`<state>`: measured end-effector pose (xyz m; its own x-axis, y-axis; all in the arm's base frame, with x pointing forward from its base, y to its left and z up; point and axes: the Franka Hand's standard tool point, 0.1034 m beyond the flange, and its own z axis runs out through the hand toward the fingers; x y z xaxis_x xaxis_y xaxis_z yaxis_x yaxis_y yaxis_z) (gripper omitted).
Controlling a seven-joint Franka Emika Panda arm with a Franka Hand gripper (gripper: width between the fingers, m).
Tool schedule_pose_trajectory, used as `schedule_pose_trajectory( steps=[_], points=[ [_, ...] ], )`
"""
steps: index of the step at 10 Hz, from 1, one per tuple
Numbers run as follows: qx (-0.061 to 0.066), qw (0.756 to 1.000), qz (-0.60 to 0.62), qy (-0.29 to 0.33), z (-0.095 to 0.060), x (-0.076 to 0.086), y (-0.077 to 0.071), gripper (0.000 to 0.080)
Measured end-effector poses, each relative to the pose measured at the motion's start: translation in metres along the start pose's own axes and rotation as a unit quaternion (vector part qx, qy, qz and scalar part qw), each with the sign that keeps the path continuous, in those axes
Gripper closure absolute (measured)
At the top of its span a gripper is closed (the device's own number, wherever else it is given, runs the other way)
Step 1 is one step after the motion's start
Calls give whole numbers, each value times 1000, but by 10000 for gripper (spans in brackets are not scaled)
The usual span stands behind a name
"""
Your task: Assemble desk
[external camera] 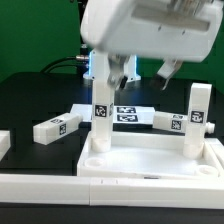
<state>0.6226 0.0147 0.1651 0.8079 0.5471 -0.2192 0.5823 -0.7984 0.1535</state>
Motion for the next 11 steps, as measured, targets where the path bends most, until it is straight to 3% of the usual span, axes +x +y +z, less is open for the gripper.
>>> schedule_pose_trajectory(
  steps=[4,5,7,8,11],
  points=[
    [1,1000,14,0,1,-4,-2,150],
    [-1,999,-45,20,-8,-4,-5,150],
    [2,994,-89,66,-19,-23,-44,150],
    [-3,992,-91,86,-17,-28,-60,150],
    [0,993,-88,79,-15,-29,-55,150]
  ],
)
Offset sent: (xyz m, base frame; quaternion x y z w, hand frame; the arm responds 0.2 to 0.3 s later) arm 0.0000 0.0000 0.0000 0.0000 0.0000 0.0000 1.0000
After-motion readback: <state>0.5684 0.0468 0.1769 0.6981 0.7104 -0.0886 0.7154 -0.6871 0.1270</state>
